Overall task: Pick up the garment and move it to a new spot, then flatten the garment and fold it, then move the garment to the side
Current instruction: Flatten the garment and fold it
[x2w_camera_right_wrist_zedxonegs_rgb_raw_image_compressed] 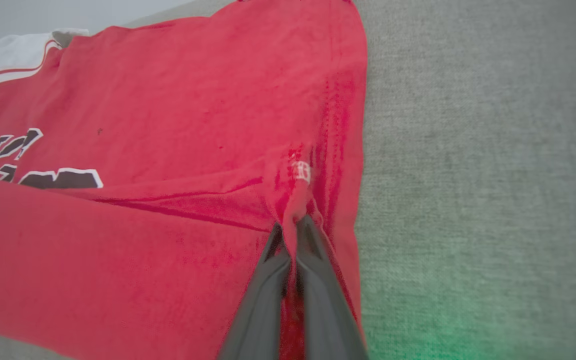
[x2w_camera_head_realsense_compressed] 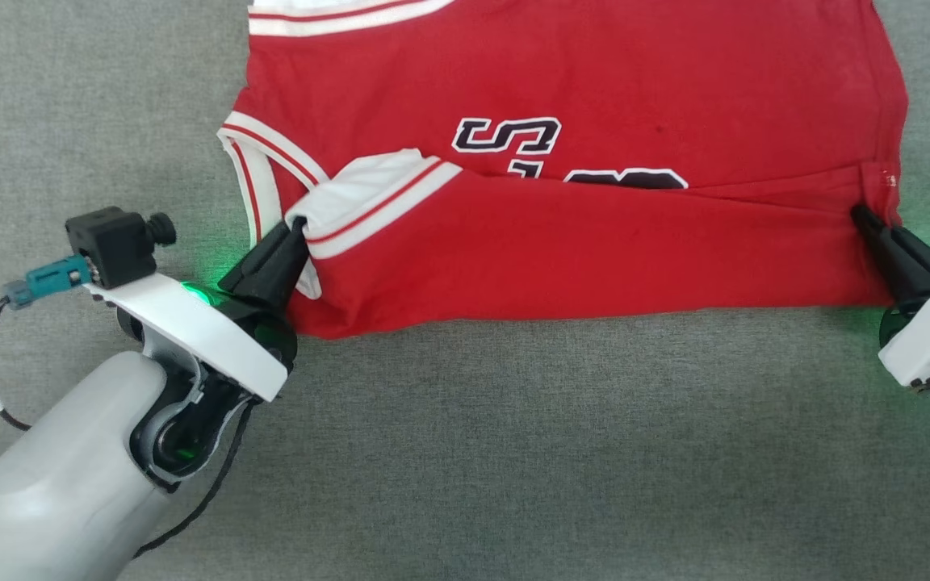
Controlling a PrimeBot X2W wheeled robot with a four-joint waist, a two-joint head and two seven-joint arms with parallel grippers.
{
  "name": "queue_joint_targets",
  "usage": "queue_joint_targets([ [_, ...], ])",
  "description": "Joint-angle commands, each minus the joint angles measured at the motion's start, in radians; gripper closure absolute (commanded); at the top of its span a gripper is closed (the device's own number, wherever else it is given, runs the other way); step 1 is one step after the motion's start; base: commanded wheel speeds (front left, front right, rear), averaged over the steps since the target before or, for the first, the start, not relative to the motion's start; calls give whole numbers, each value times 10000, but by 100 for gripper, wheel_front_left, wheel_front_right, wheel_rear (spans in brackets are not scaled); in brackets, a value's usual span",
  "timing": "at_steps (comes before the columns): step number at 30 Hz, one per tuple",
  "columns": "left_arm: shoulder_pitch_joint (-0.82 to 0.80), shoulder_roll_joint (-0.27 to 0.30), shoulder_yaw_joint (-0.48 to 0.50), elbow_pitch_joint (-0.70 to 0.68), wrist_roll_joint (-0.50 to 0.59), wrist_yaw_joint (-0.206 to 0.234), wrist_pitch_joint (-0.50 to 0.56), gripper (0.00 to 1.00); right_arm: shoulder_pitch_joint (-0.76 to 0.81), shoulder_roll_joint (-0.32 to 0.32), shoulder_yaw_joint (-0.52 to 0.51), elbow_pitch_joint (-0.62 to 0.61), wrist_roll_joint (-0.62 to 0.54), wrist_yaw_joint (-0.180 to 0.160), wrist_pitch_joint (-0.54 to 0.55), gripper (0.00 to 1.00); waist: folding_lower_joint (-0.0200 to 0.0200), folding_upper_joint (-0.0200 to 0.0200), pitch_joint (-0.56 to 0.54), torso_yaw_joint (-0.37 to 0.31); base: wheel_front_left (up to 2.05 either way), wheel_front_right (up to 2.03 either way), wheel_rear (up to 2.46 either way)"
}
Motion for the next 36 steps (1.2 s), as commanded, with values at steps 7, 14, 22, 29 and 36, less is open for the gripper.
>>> queue_joint_targets([
  [7,-503,1252,-876,-75,534,25,78,0,348,-67,152,-121,-111,-9,-354,0,0,-1,-787,77,0,0,0],
  [14,-990,2862,-1446,-1267,789,120,1870,0,763,-22,-60,-712,-183,-9,-359,0,0,-1,-1368,84,0,0,0],
  [22,-1331,3625,-2272,-2656,-233,776,5475,0,912,217,-93,-1195,-296,-9,-167,0,0,-1,-1426,-160,0,0,0],
  [29,-1584,3326,-2485,-1517,-377,1118,6317,0,802,384,-6,-1349,-259,-9,-127,0,0,-1,-1149,-469,0,0,0],
  [36,-1659,2625,-2823,-85,-701,786,7117,0,704,457,-25,-1325,-228,-9,-216,0,0,-1,-859,-809,0,0,0],
])
